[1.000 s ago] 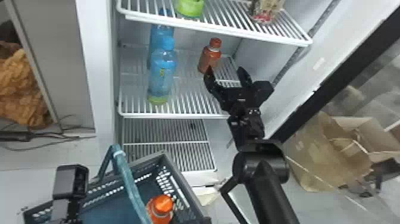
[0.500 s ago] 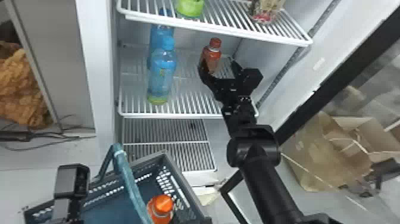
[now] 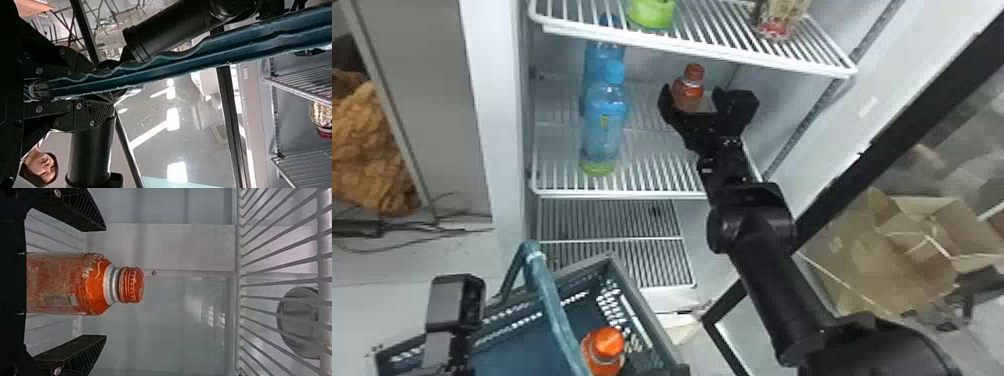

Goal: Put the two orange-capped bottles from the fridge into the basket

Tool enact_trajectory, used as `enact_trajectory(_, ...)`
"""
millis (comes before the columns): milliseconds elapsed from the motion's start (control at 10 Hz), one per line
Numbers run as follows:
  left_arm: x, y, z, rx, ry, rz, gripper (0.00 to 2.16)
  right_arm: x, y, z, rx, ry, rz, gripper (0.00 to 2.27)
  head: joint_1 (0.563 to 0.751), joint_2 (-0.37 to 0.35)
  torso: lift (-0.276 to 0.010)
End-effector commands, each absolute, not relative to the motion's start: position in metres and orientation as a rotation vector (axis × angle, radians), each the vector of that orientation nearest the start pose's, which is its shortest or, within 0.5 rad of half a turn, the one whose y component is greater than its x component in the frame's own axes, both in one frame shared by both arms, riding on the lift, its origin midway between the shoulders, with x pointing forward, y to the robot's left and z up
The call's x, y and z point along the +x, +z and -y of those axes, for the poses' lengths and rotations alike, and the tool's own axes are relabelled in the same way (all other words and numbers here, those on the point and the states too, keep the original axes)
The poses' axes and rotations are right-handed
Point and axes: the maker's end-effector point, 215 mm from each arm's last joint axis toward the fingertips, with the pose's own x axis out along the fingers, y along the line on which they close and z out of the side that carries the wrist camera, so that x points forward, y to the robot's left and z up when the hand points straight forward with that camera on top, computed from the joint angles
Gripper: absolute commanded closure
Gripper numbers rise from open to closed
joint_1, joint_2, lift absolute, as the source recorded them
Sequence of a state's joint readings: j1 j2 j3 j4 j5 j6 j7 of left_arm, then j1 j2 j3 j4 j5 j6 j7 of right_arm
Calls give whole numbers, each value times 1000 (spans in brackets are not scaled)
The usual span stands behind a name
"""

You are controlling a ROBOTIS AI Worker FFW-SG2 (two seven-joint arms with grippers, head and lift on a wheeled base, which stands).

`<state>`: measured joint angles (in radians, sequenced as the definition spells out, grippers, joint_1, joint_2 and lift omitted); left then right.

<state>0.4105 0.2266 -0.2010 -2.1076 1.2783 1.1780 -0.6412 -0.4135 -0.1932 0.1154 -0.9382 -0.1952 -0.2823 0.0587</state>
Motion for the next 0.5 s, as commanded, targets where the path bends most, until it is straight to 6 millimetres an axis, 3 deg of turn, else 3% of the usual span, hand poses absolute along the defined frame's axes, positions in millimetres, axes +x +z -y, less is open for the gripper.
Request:
enact_trajectory(0, 183, -275, 70, -1239, -1477, -848, 1173, 701, -335, 289, -37, 35, 42, 76, 695, -350, -235)
enact_trajectory(400, 182, -275, 71, -1240, -1479, -851, 1173, 712, -335, 292, -36, 22, 12, 131, 695, -350, -235)
